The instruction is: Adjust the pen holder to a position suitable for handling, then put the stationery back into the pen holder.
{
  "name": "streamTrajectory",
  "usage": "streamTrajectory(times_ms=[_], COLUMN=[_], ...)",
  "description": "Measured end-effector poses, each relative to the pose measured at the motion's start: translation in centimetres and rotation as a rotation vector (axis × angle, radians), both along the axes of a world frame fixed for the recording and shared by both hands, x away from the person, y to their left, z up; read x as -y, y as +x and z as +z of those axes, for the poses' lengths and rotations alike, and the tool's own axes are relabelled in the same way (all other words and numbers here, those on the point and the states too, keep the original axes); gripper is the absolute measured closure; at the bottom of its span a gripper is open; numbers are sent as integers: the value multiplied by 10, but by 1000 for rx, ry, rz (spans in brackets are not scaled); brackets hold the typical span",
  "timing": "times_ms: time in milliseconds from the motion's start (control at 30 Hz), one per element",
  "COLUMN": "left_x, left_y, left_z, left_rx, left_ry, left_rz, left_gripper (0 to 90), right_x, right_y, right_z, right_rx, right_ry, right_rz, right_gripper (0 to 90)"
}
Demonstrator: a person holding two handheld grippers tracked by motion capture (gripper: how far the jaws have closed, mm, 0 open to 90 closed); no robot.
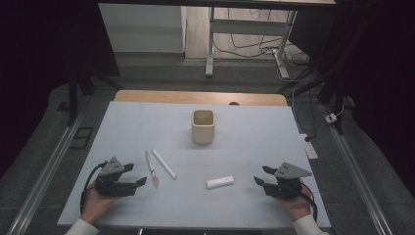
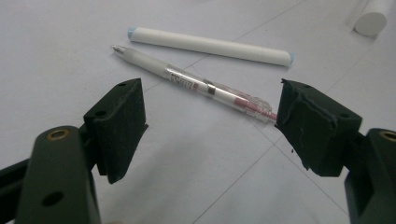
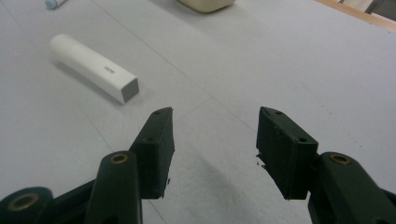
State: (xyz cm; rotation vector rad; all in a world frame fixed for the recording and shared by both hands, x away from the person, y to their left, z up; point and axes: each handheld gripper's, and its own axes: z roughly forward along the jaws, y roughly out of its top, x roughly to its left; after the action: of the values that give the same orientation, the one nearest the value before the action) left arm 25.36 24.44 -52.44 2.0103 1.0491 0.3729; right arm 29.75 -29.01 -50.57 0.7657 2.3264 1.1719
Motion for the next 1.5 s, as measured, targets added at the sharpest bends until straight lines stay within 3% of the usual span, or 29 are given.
streamTrajectory(times_ms=[233,533,800,967,1067,1500], left_x=[-9,-2,4,12,16,20], left_y=[6,10,16,24,26,37], left_z=[14,27,49,52,56,56], left_rx=[-15,-11,6,-10,-9,6], left_ry=[-25,27,71,88,105,116], left_rz=[-31,-76,-104,-103,-108,-86], left_gripper=[246,246,248,246,246,250], right_x=[1,5,6,5,6,0], right_y=[-1,-5,-4,-4,-3,-2], right_z=[-3,-1,-1,-2,-1,-4], right_rx=[-17,0,8,0,-15,-21], right_ry=[4,18,24,24,65,35], right_rz=[8,4,-4,-2,4,10], right_gripper=[456,458,458,457,457,457])
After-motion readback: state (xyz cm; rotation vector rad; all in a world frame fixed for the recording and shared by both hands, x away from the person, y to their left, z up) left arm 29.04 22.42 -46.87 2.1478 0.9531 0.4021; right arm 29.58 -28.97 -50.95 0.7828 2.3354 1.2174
